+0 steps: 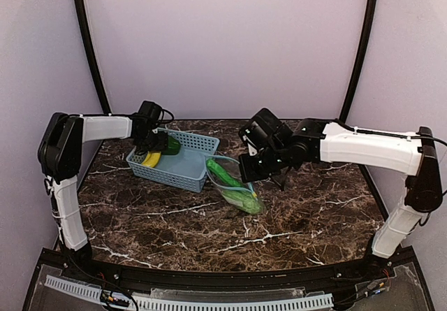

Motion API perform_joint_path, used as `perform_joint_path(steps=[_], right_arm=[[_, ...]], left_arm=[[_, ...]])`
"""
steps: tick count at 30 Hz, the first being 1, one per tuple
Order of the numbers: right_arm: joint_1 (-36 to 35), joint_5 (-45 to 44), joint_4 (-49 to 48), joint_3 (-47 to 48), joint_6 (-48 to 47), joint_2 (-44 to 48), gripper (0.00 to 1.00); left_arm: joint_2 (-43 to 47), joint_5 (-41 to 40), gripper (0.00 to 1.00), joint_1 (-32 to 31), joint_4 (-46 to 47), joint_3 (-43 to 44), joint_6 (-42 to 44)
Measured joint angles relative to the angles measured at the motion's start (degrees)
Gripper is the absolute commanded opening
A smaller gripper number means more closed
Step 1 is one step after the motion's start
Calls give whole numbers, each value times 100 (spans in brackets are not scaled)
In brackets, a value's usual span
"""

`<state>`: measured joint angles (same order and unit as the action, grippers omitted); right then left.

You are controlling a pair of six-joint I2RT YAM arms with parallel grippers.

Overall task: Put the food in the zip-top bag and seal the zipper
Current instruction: Pick up the fake fruit from the bin.

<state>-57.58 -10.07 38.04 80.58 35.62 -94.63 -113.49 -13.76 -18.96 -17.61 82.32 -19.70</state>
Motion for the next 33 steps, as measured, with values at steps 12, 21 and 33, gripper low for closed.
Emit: perform_joint_path(steps=[12, 21, 33], right_arm=[[2, 2, -35, 48, 0, -44, 0], [33, -2, -35, 52, 0, -42, 0], [37, -125, -81, 225, -114, -42, 0]], left_arm=[[-179, -162, 25, 20, -203, 234, 153], [431, 55, 19, 37, -225, -74, 24], [3119, 1189, 17, 42, 42, -715, -752]])
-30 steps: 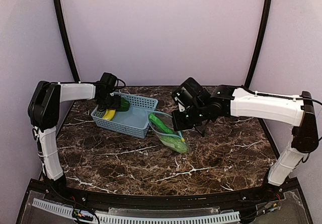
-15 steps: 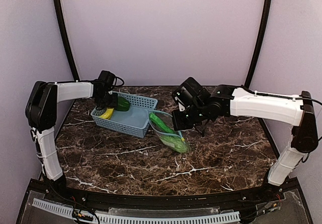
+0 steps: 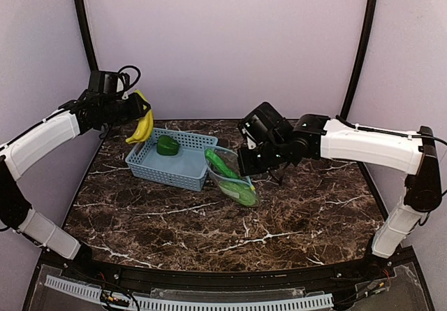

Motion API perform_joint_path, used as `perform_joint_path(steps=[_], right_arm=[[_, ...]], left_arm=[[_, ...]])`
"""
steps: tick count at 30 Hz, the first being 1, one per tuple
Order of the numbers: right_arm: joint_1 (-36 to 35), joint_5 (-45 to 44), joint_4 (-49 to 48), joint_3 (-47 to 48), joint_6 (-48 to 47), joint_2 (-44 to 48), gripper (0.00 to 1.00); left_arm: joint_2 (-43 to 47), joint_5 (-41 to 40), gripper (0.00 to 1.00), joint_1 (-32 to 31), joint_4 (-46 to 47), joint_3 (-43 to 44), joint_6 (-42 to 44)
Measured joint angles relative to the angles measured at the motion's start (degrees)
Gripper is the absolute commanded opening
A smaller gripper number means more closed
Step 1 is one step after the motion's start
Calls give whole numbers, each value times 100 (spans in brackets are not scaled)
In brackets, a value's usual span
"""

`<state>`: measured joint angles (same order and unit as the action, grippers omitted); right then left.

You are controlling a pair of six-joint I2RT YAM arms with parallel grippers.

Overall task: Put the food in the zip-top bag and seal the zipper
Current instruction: Pick up the fake fruit from the bin, then place the fake fruit in the zipper food storage bag.

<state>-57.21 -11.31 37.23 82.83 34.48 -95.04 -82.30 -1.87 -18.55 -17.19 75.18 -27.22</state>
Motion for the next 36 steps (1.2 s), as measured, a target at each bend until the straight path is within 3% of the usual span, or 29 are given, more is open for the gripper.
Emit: perform_joint_path(steps=[4, 12, 19, 24, 36], right_arm=[[0, -87, -149, 0, 13, -2, 0], [0, -166, -503, -2, 63, -2, 0], [0, 20, -595, -2, 138, 0, 0], [0, 146, -597, -2, 166, 2, 0], [59, 476, -603, -2, 286, 284, 0]], left_arm=[[522, 557, 16, -168, 426, -483, -719], [920, 850, 16, -1624, 2341, -1615, -1982], [468, 1106, 16, -2286, 4511, -1821, -2057], [-46, 1598, 16, -2527, 5549, -1659, -2028], [-306, 2461, 16, -2577, 6695, -2094, -1746]])
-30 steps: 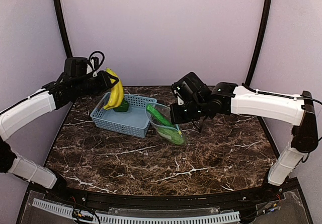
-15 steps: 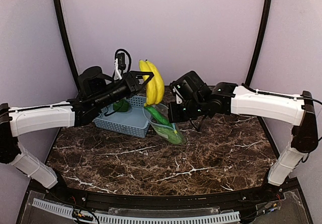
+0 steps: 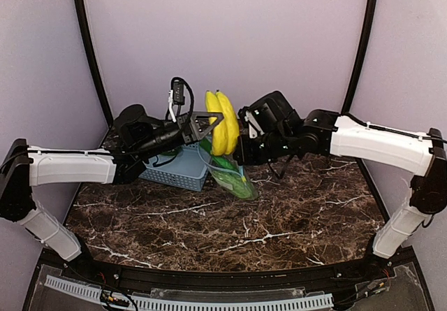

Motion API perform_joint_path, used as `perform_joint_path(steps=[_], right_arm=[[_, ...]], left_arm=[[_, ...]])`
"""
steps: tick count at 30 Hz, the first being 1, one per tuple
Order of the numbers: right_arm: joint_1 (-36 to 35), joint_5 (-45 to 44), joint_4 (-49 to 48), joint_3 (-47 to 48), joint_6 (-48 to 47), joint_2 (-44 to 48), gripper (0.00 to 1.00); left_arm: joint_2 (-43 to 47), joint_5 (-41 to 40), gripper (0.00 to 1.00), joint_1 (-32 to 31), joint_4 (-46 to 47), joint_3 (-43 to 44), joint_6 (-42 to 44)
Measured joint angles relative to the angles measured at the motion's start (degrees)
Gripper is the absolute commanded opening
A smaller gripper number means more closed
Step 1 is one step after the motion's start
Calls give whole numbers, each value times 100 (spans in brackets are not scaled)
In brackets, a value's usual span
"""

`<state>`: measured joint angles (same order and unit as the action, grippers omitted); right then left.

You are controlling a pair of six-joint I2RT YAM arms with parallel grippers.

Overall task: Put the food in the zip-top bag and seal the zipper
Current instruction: Place the fake fruit in the zipper food storage bag.

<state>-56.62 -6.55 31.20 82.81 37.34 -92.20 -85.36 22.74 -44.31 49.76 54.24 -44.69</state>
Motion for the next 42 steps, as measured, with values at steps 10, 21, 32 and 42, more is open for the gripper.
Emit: perform_joint_path(steps=[10, 21, 32, 42], right_arm=[[63, 289, -125, -2, 94, 199, 0], [105, 376, -166, -146, 192, 234, 0], [118, 398, -295, -297, 245, 291, 0], [129, 400, -297, -378, 269, 343, 0]], left_arm=[[127, 72, 17, 0, 26, -549, 168], [142, 61, 39, -101, -516, -546, 343], [721, -245, 70, -136, -2175, -291, 743], [1333, -861, 84, -136, -4168, 417, 828]])
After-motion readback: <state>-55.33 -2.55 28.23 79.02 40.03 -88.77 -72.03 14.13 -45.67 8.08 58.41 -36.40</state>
